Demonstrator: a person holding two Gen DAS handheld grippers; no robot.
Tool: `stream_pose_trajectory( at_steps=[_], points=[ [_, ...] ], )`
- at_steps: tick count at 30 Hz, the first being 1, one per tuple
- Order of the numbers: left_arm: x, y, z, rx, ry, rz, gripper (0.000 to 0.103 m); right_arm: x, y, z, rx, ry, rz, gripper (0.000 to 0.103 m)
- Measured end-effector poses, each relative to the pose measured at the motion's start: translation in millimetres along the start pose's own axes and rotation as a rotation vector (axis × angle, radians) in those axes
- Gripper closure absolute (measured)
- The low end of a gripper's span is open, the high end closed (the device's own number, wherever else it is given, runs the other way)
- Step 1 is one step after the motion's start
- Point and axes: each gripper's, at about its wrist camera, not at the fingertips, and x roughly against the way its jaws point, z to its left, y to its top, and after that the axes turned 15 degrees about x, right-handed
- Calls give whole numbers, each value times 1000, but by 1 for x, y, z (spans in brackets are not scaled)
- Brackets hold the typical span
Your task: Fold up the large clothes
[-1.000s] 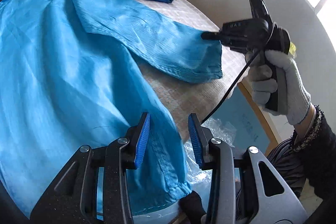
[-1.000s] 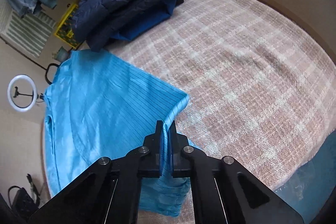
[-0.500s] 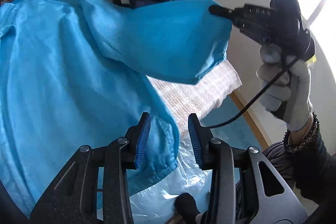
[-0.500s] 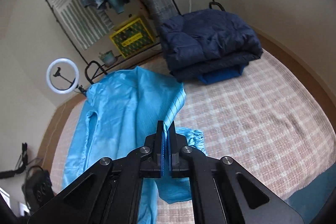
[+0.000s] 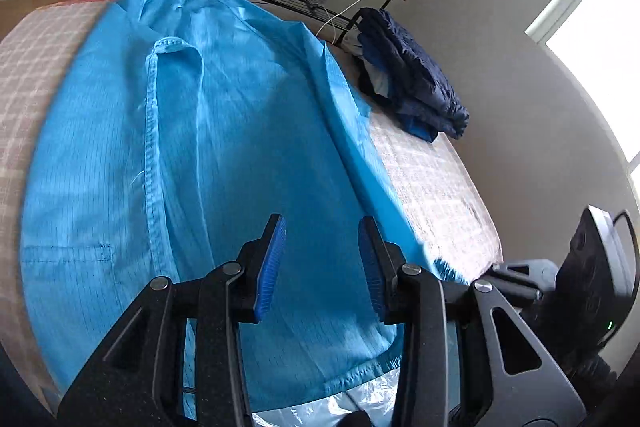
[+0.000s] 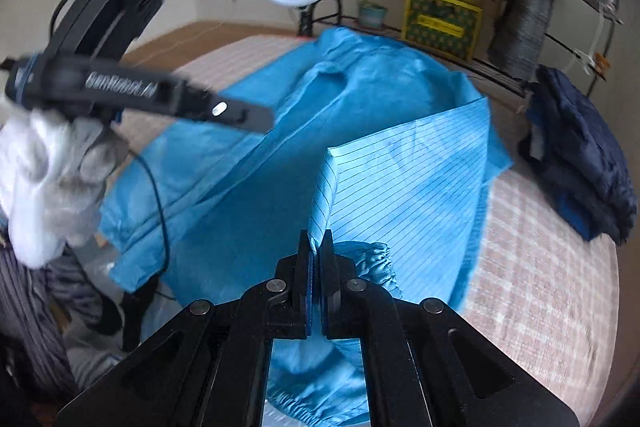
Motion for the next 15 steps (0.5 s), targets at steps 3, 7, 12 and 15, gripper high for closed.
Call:
stream_pose_trajectory(
  at_steps=[3, 7, 12, 15],
  points=[
    [-8, 1, 8, 28, 18, 11, 66, -22, -4, 22, 75, 35, 54, 102],
    [-20, -1, 20, 58, 29, 49, 65, -29, -13, 34, 142, 70, 73, 102],
    [-52, -3, 25, 120, -7, 166, 55, -34, -17, 32, 148, 113, 108, 96],
    [-67, 2, 19, 112, 24, 195, 55, -19, -16, 23, 131, 149, 87, 82]
  ],
)
